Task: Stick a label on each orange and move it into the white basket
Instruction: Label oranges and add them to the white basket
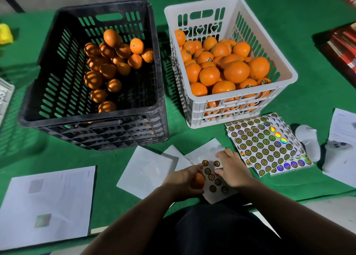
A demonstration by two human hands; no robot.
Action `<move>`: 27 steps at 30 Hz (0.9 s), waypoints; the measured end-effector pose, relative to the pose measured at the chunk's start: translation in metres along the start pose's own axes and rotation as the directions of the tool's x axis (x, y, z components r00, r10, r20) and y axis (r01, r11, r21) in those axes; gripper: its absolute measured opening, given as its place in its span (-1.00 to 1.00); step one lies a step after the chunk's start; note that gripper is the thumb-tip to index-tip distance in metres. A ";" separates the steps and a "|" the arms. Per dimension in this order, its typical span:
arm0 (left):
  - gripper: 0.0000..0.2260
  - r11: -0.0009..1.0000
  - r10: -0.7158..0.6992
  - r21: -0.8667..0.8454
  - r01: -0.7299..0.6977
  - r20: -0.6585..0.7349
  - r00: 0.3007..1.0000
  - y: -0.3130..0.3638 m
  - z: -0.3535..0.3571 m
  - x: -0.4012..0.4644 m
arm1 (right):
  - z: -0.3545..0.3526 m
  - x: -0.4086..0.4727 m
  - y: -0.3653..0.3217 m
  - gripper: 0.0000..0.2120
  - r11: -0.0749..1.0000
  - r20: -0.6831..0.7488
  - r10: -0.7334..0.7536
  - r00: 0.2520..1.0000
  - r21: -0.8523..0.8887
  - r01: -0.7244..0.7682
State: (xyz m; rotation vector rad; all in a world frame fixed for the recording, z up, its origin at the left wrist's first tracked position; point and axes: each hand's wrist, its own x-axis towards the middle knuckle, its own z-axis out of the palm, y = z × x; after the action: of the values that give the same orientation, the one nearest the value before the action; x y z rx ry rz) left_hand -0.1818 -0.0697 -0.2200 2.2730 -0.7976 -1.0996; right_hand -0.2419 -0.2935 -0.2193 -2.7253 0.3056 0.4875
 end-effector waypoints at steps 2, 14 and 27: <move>-0.39 1.000 0.000 -0.001 0.000 -0.003 1.000 -0.001 0.001 0.000 | -0.001 0.000 -0.001 -0.49 1.000 0.002 0.008 1.000 0.013 -0.008; -0.41 0.999 -0.019 -0.038 0.019 -0.001 1.000 -0.002 0.000 0.000 | 0.000 -0.005 0.006 -0.69 0.985 -0.041 -0.109 0.993 -0.140 0.102; -0.42 0.999 -0.027 -0.019 0.027 -0.002 1.000 -0.001 0.001 -0.002 | -0.010 0.013 -0.004 -0.75 0.994 0.102 0.094 0.990 0.040 -0.099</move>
State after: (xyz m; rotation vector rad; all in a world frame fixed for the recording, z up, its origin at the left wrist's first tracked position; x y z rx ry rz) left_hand -0.1828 -0.0679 -0.2200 2.2753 -0.7549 -1.1121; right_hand -0.2266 -0.2958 -0.2144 -2.6411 0.4187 0.6331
